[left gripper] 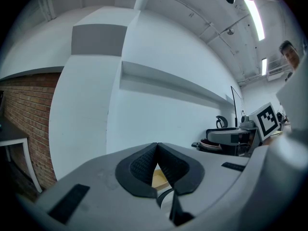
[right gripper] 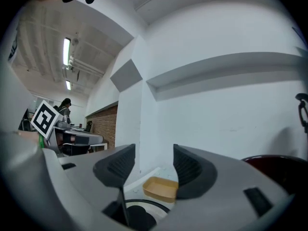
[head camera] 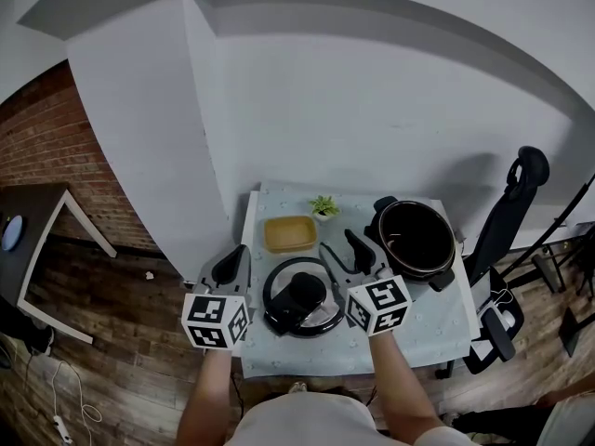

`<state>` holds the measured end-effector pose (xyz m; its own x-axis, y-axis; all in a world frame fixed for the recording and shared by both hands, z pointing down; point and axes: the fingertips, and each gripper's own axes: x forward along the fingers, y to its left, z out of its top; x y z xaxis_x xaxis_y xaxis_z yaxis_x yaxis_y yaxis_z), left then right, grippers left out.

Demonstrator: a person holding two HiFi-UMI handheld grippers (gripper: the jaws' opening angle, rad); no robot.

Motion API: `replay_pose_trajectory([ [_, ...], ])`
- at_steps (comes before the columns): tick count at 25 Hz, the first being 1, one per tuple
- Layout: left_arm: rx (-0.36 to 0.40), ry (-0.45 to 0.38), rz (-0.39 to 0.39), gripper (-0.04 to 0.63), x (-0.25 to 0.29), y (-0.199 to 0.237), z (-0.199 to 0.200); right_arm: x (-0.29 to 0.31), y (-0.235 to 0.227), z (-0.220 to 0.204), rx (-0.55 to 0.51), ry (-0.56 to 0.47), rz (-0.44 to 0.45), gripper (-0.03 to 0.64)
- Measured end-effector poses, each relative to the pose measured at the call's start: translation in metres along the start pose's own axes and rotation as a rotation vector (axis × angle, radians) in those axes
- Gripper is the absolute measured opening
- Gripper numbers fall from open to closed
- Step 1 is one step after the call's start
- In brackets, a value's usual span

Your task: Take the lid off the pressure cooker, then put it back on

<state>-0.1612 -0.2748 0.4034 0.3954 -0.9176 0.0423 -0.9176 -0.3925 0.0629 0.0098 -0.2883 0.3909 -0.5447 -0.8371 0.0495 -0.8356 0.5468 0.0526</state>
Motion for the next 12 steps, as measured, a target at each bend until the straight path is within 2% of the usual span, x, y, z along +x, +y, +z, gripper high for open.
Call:
replay_pose_trajectory([
  [2,0.000,0.000,0.001,0.012,-0.001,0.000,-0.001,0.002,0.003,-0.005,0.001,0.015,0.015,0.286],
  [7,-0.005,0.013,0.002,0.012,-0.001,0.002,-0.007,0.009,0.009,-0.020,-0.003,0.060,0.029,0.420],
  [12,-0.003,0.035,0.006,0.012,0.002,0.005,-0.020,0.021,0.018,-0.048,-0.028,0.157,0.063,0.419],
])
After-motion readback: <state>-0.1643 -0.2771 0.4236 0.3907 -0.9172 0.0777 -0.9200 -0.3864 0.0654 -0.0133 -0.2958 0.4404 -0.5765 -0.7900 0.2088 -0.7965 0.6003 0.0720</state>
